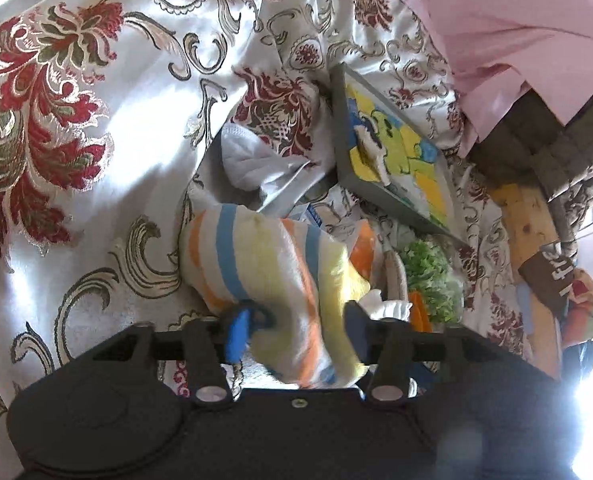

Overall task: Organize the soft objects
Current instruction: 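Lower the striped cloth onto the muslin cloth with the left gripper while the right gripper holds it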

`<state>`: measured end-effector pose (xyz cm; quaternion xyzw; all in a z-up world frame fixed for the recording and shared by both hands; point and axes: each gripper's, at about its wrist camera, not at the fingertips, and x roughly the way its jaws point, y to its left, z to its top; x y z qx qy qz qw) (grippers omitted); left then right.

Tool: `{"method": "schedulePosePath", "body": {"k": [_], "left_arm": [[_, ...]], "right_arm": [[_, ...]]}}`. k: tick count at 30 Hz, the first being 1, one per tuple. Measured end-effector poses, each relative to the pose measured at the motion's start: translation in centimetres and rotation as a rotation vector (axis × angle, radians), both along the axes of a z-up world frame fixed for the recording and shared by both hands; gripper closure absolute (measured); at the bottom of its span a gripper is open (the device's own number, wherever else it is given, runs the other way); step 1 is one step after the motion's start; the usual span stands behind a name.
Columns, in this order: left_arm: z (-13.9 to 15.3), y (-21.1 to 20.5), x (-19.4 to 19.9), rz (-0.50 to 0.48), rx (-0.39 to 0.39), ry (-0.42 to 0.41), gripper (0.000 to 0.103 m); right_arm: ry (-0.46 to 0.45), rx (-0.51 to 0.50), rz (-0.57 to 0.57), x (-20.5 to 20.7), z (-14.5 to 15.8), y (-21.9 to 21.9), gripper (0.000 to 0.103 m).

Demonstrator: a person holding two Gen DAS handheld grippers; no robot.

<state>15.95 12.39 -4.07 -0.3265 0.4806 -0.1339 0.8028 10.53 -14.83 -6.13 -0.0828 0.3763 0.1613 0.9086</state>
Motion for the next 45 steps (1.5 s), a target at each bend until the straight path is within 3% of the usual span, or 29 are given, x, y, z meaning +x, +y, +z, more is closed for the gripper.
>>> {"method": "schedulePosePath", "body": {"k": [5, 13, 15, 17, 20, 21, 26, 29, 33, 40, 45], "left_arm": [[0.9, -0.5, -0.5, -0.024, -0.017, -0.055, 0.030], [3.5, -4.4, -3.3, -0.191, 0.279, -0.248, 0.023], [3.4, -5.4, -3.4, -0.236, 0.339, -0.268, 0.027], [3.2, -5.8, -3.5, -0.252, 0.377, -0.268, 0.053], [2.3, -5.9, -2.6, -0.251, 0.408, -0.220, 0.081], [2.1, -5.8, -2.4, -0.245, 0.406, -0.205, 0.087], [2.8, -4.4, -2.5, -0.185, 0.309, -0.225, 0.092], [3.4, -3.4, -2.3, -0.133, 0.221, -0.223, 0.092], [3.6, -2.1, -1.6, -0.065, 0.125, -0.177, 0.093], [6.2, -1.6, -2.1, -0.041, 0.037, -0.228, 0.092], [6.2, -0.9, -1.8, -0.025, -0.060, -0.217, 0.092]], "right_arm": [[0.002, -0.052, 0.046, -0.3, -0.7, 1.3, 0.025], [0.012, -0.031, 0.032, -0.1, -0.8, 1.0, 0.025], [0.010, -0.046, 0.038, 0.0, -0.9, 1.1, 0.026], [0.005, -0.064, 0.048, -0.2, -1.1, 1.4, 0.030], [0.002, -0.091, 0.054, -0.2, -1.3, 1.7, 0.041], [0.004, -0.096, 0.056, -0.2, -1.4, 1.8, 0.048], [-0.015, -0.127, 0.057, -0.3, -1.6, 1.8, 0.078], [-0.043, -0.118, 0.056, -0.6, -1.2, 1.7, 0.085], [-0.094, -0.132, 0.054, -1.2, -0.7, 1.7, 0.089], [-0.135, -0.119, 0.031, -1.3, 0.1, 1.2, 0.090], [-0.144, -0.109, 0.025, -1.4, 0.4, 0.9, 0.090]]}}
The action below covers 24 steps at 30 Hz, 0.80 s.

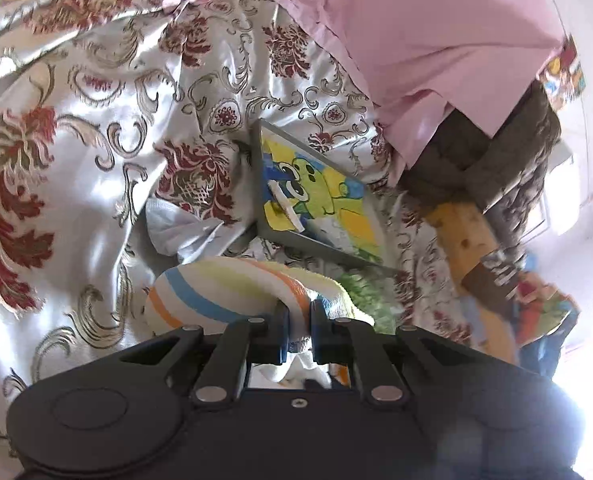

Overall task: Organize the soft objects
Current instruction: 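Lower the striped cloth onto the muslin cloth with the left gripper while the right gripper holds it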

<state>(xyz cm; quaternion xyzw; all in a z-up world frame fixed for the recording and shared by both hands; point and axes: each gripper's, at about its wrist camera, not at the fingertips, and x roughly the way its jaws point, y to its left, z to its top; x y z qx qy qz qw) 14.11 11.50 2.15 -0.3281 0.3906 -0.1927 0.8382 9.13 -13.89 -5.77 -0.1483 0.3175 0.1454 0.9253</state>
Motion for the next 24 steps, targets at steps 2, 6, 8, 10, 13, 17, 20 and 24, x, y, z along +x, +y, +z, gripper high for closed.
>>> {"method": "schedulePosePath", "body": {"k": [2, 6, 8, 10, 13, 17, 20, 24], "left_arm": [[-0.6, 0.0, 0.4, 0.008, 0.013, 0.024, 0.092], [-2.8, -0.4, 1.5, 0.004, 0.045, 0.102, 0.092], [-3.9, -0.4, 1.8, 0.001, 0.067, 0.147, 0.090], [-4.3, -0.1, 1.8, -0.001, 0.083, 0.165, 0.083], [-4.0, 0.0, 1.9, 0.006, 0.152, 0.154, 0.078], [-3.7, -0.5, 3.3, -0.020, 0.263, 0.140, 0.071], [-4.2, -1.1, 5.0, -0.053, 0.323, 0.133, 0.070], [-5.6, -1.5, 7.1, -0.048, 0.324, 0.150, 0.066]], "right_arm": [[-0.005, 0.006, -0.006, 0.0, 0.1, -0.1, 0.090], [-0.014, 0.009, -0.016, -0.2, 0.3, -0.2, 0.090], [-0.015, 0.008, -0.019, -0.2, 0.3, -0.3, 0.090], [-0.017, 0.010, -0.023, -0.1, 0.4, -0.3, 0.090], [-0.022, 0.006, -0.031, 0.0, 0.3, -0.3, 0.090], [-0.036, -0.006, -0.048, 0.1, 0.4, -0.4, 0.091], [-0.046, -0.005, -0.062, 0.5, 0.5, -0.6, 0.091], [-0.075, -0.034, -0.069, 0.7, 0.4, -0.5, 0.091]]}}
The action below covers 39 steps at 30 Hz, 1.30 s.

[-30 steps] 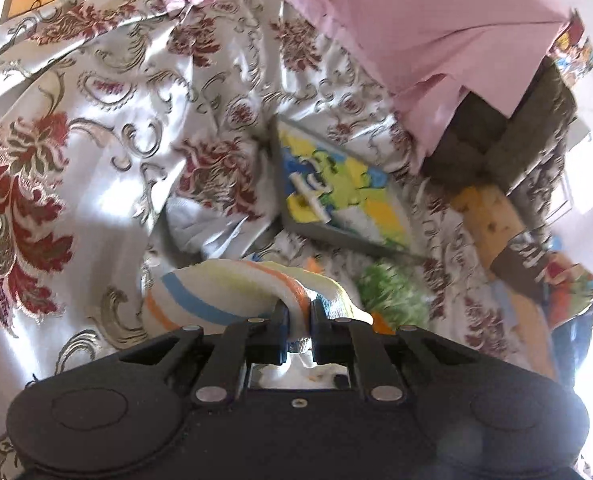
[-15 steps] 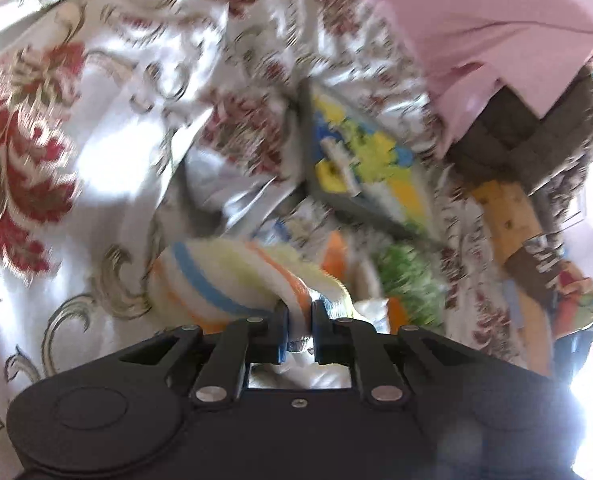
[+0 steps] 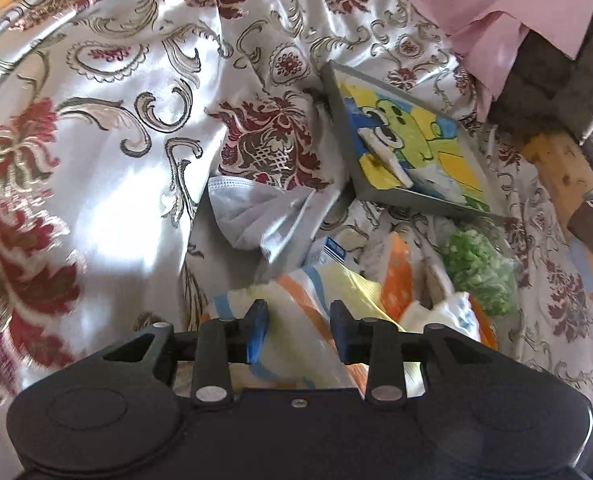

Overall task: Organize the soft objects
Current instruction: 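Lower the striped cloth onto the muslin cloth with the left gripper while the right gripper holds it, then grasp the grey face mask with the left gripper while the right gripper holds the muslin cloth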

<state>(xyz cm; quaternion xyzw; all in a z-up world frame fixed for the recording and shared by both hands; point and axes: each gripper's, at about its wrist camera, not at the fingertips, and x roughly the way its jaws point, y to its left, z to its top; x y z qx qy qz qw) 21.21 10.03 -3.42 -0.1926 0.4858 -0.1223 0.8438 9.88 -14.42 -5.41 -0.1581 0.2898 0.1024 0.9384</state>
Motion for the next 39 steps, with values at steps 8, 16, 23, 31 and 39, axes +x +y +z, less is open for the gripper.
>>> {"method": "schedulePosePath", "body": {"k": [8, 16, 23, 31, 39], "left_arm": [[-0.2, -0.4, 0.7, -0.027, 0.002, -0.042, 0.060], [-1.2, -0.3, 2.5, 0.057, 0.060, -0.031, 0.050], [-3.2, 0.5, 5.3, 0.123, -0.019, 0.002, 0.045], [-4.0, 0.5, 5.7, 0.128, -0.052, 0.020, 0.087], [-1.8, -0.6, 3.9, 0.061, -0.100, -0.070, 0.095]], "right_arm": [[-0.024, -0.007, -0.019, 0.7, -0.1, -0.1, 0.091], [-0.022, -0.009, -0.011, 0.7, -0.2, 0.0, 0.091], [-0.019, -0.014, -0.001, 0.8, -0.5, 0.4, 0.091], [-0.037, -0.023, 0.000, 0.9, -0.4, 0.6, 0.092], [-0.080, -0.017, -0.005, 0.3, 0.1, 0.4, 0.092]]}}
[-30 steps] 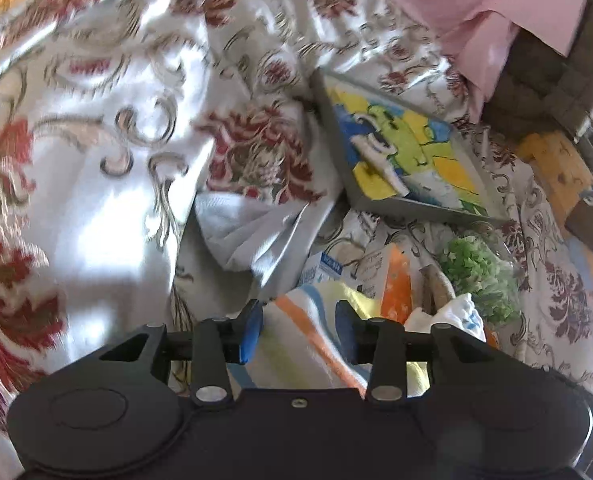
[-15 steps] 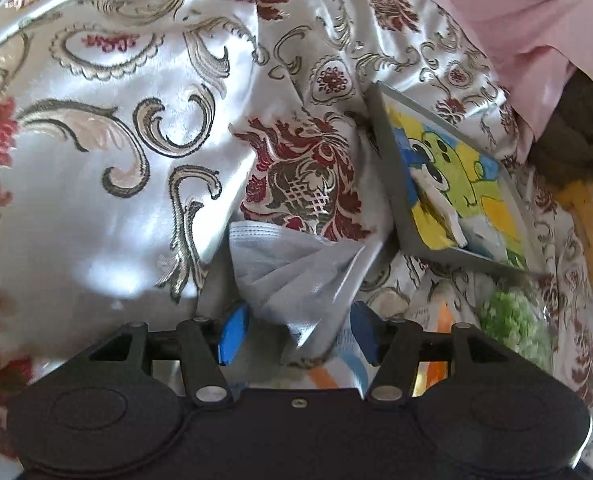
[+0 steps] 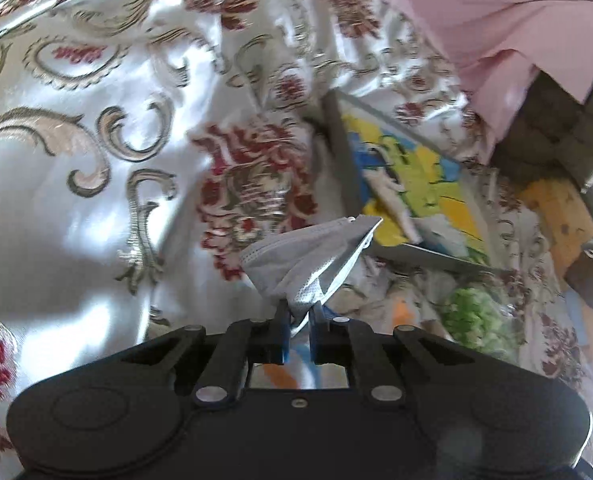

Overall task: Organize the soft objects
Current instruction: 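Grasp the grey face mask with the left gripper while the right gripper holds the muslin cloth, then carry the face mask and muslin cloth over the cartoon tray with both grippers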

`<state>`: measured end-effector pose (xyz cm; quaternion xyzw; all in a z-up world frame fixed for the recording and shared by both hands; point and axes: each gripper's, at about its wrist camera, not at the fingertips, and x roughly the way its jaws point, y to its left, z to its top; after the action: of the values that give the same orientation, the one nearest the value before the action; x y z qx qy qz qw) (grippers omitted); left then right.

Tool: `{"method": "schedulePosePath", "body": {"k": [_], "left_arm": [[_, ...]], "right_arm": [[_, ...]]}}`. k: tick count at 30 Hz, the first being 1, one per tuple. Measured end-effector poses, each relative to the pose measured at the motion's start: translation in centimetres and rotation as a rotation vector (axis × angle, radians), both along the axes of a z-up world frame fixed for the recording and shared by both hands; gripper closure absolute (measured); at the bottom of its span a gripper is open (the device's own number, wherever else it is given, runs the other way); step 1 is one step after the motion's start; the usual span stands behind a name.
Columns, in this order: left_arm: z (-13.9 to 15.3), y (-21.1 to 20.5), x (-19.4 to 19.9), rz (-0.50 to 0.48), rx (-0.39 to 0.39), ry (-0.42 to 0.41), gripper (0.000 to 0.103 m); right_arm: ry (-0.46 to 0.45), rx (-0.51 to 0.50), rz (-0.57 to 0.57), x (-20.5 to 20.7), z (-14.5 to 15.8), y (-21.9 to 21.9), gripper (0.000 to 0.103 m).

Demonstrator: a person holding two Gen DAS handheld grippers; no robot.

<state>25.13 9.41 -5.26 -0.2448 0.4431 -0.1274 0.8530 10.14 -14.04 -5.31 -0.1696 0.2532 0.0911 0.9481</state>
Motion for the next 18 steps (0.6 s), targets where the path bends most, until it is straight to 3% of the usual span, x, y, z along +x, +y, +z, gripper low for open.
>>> {"method": "schedulePosePath", "body": {"k": [11, 18], "left_arm": [[3.4, -3.4, -2.7, -0.104, 0.002, -0.182, 0.094], [4.3, -5.9, -0.6, -0.097, 0.044, -0.264, 0.094]], "right_arm": [[-0.124, -0.020, -0.023, -0.1, 1.5, -0.7, 0.092], [-0.211, 0.027, -0.058, 4.2, 3.8, -2.3, 0.092]]}}
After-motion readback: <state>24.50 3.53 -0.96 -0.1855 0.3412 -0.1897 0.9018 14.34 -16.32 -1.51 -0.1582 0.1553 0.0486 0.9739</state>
